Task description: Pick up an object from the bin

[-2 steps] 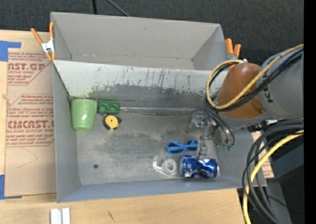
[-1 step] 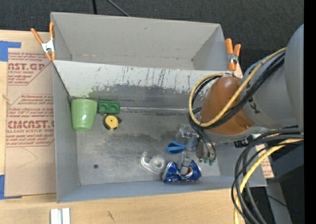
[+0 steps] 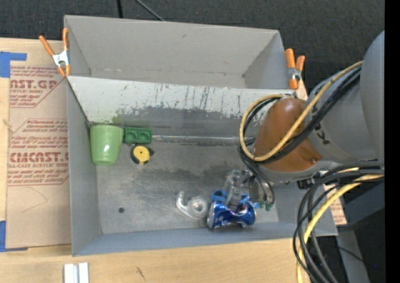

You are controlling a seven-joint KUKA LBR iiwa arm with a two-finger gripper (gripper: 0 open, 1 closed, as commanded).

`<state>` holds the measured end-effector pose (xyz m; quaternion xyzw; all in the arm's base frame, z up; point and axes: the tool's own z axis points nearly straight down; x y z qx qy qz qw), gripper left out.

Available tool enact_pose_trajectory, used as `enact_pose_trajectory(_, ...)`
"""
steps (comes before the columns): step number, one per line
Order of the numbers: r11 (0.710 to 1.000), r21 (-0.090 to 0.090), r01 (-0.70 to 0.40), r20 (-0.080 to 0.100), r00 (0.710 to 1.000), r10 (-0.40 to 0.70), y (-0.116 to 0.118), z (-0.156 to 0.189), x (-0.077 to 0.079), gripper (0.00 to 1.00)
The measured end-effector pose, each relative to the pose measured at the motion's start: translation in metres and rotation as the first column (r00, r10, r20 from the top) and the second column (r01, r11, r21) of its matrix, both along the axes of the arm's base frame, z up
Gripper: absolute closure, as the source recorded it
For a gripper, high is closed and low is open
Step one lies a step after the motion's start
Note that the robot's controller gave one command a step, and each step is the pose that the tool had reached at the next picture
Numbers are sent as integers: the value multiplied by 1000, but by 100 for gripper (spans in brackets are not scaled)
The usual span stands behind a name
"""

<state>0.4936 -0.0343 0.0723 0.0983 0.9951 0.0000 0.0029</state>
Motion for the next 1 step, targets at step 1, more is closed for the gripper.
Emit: enact_pose_trajectory(1,1000,0,0,0,1000,0,0,0,0,100)
